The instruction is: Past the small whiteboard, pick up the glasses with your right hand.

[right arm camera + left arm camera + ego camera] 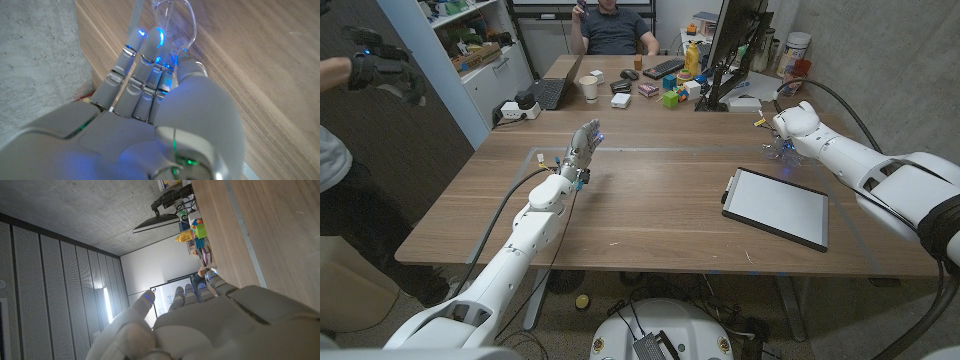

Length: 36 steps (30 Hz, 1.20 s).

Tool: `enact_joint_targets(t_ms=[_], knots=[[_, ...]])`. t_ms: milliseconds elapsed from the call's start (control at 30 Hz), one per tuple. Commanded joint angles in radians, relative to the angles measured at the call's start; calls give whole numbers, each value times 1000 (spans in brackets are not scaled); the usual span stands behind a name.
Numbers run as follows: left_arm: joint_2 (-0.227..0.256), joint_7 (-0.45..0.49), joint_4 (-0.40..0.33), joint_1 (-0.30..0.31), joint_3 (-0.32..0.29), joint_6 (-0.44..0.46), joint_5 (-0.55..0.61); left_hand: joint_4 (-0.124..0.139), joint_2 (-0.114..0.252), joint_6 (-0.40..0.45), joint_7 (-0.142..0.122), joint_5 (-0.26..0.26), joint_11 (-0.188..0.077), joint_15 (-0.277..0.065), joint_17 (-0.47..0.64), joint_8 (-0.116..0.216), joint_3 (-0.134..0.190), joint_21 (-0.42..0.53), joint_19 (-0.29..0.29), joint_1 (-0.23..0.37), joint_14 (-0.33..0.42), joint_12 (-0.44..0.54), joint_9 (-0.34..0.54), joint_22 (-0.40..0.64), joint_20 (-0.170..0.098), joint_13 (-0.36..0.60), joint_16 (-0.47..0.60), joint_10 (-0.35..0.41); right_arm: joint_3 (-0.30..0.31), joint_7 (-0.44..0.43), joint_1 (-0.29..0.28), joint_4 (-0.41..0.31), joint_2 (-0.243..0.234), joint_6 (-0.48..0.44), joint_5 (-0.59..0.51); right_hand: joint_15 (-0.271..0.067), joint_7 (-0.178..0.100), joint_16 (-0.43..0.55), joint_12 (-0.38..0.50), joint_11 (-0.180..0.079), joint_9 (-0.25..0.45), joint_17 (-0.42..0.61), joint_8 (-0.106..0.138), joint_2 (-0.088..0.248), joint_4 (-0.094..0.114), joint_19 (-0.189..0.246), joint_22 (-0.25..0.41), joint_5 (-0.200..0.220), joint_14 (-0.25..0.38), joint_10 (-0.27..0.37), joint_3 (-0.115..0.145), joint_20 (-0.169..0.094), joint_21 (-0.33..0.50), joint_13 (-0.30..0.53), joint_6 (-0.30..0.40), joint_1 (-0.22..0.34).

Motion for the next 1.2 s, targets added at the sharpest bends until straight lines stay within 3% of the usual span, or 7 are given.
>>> enact_joint_targets(t_ms=[33, 1200], knots=[[4, -6, -5, 3, 1, -2, -3, -3, 103, -6, 8, 0, 0, 3, 3, 6, 7, -3, 6, -8, -8, 3, 4, 2, 3, 5, 1, -10, 6, 14, -24, -66, -27, -25, -3, 4, 16, 9, 10, 19, 7, 7, 7, 37, 2, 0, 4, 0, 6, 30, 2, -7, 13, 5, 28, 46], [-2, -20, 25, -20, 6, -11, 1, -2, 103, -7, 9, 0, 1, 4, 3, 6, 9, -9, 7, -7, -9, 2, 4, 2, 3, 5, 0, -12, 143, 1, -111, -288, -88, -82, -29, 6, 37, 30, 36, 36, 28, 53, 13, 49, 8, -5, 19, -31, 24, 52, -18, -10, 71, 37, 50, 79]])
